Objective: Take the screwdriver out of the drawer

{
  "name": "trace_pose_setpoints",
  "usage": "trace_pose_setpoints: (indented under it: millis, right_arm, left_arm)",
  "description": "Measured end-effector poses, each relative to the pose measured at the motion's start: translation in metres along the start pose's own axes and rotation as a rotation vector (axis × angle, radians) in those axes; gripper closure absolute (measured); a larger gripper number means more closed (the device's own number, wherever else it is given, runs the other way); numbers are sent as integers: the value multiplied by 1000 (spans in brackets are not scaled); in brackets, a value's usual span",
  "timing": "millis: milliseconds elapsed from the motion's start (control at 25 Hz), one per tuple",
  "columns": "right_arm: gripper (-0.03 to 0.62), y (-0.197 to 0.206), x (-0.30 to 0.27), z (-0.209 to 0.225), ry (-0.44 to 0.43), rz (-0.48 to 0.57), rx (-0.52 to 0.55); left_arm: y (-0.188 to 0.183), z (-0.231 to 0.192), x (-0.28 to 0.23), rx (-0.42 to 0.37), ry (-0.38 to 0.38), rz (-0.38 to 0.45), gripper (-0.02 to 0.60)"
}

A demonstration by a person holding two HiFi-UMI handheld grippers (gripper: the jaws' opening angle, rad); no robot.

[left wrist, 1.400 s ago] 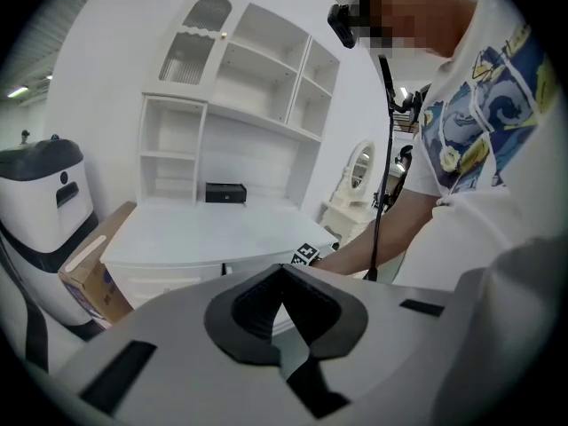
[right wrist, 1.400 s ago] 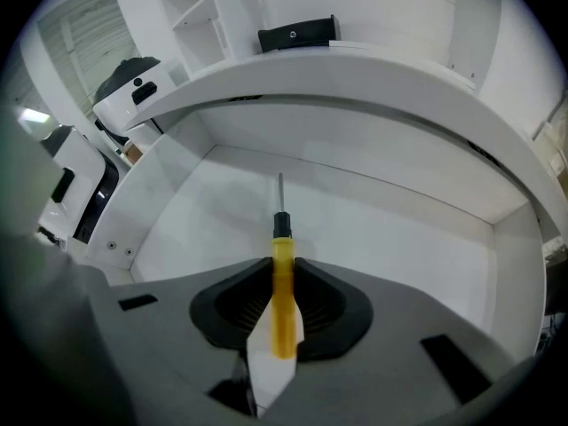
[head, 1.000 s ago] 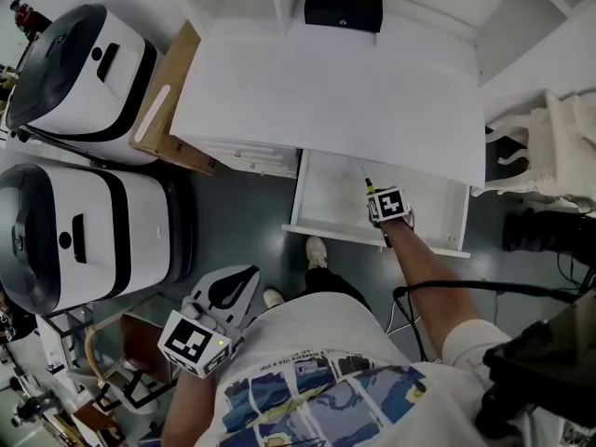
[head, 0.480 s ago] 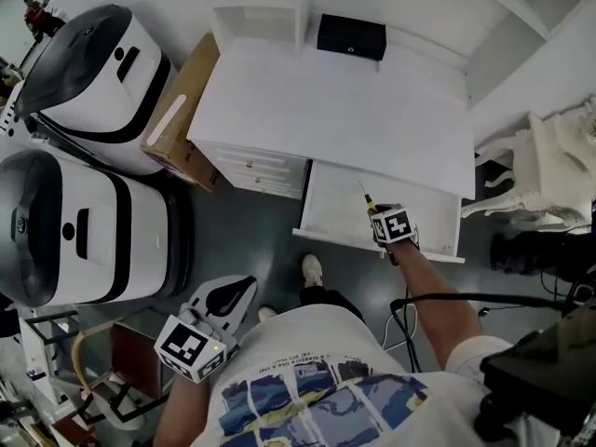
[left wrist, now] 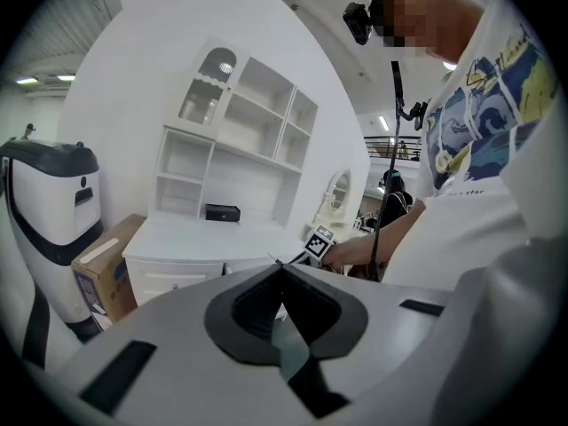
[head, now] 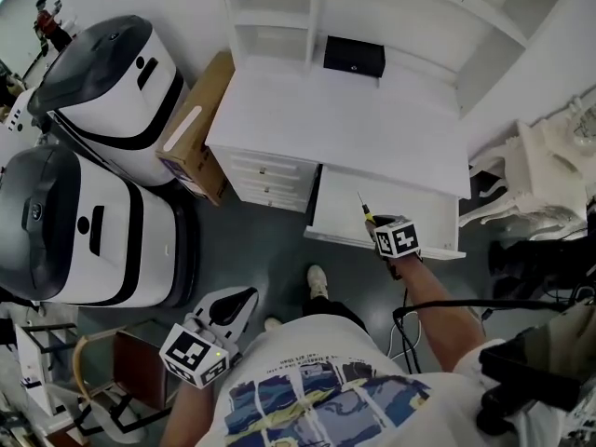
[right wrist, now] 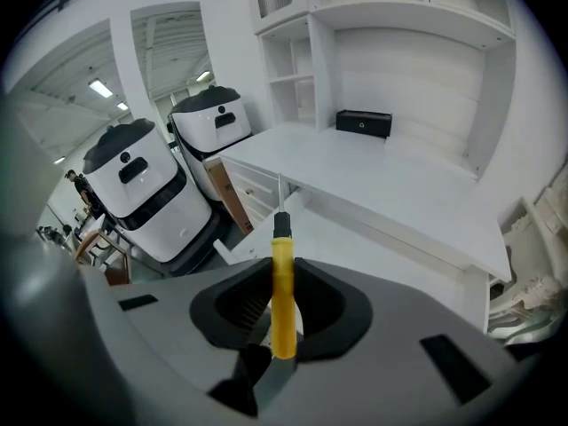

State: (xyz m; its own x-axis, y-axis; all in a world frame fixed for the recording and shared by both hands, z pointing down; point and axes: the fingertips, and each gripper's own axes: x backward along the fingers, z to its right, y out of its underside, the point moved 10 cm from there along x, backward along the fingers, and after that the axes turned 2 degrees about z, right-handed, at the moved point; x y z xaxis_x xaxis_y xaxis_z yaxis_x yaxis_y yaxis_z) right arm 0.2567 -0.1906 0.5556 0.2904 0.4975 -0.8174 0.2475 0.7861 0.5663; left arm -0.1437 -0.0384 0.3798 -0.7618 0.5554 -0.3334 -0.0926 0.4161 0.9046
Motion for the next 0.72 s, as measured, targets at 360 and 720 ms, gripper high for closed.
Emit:
trace_pose_setpoints:
  millis: [360, 720]
  right_arm:
    - [500, 16, 50, -80, -99, 60, 15]
    - [500, 31, 91, -147, -151, 132, 44]
  left_arm:
    - [26, 9, 40, 9, 41, 11, 569]
    - [45, 17, 66, 4, 88, 22, 569]
